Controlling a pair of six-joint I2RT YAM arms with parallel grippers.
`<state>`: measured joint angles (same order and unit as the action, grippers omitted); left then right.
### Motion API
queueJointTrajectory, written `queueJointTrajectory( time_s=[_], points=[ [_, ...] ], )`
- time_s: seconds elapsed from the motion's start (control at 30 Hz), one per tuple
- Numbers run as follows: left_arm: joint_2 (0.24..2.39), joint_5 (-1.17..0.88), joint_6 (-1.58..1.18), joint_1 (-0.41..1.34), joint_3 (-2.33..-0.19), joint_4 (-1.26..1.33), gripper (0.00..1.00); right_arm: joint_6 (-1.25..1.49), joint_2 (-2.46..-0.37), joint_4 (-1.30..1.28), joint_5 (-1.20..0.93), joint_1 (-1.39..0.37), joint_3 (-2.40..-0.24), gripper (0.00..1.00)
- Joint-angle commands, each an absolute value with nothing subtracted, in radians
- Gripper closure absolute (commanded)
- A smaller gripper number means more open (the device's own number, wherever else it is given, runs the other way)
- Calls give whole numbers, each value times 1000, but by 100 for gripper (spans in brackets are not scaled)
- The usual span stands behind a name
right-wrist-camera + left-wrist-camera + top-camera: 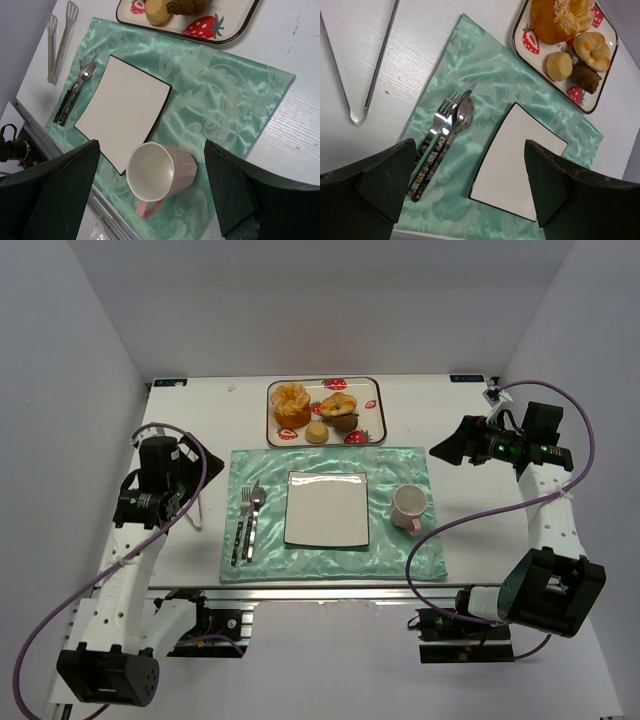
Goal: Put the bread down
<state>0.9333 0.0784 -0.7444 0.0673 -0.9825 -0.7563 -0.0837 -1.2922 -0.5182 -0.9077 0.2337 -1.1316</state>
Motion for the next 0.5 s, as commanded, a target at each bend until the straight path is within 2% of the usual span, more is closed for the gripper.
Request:
queueJointTrajectory(
  time_s=[0.0,0.23,0.37,0.47],
  points=[
    [923,113,-724,64,-979,-762,2,-86,-1275,-483,-930,236,-1154,11],
    [1025,224,-546,64,-1019,-890,3,-227,-1270,-535,-1103,236,-1140,11],
    [1132,299,-461,58,-1032,-945,10,-226,-1272,-526,-1097,238,-1143,11],
    [1192,282,-376,29,-1017,-913,13,-227,-1281,-531,-1092,236,-1155,11]
  ],
)
